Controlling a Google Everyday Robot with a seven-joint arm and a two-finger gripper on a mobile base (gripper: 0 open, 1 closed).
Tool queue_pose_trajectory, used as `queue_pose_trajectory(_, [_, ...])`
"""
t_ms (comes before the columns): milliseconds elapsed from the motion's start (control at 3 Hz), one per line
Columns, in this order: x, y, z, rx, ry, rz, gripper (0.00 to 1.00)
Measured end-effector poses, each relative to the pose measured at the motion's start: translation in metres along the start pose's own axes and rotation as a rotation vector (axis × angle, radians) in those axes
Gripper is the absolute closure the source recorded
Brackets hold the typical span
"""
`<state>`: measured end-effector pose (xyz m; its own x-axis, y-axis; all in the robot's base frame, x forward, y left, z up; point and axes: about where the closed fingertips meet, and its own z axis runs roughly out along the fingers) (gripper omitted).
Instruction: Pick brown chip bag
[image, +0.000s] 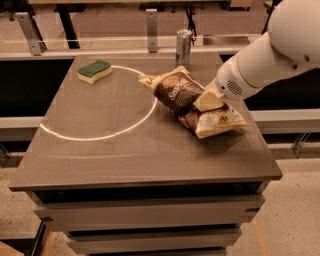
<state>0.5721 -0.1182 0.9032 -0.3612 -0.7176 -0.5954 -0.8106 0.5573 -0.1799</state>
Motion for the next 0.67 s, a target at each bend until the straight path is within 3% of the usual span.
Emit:
queue_pose_trajectory(333, [-0.015, -0.005, -0.021, 0.013, -0.046, -0.004, 1.0])
queue_pose_trajectory(667, [-0.039, -0.012, -0.055, 0.035, -0.121, -0.026, 1.0])
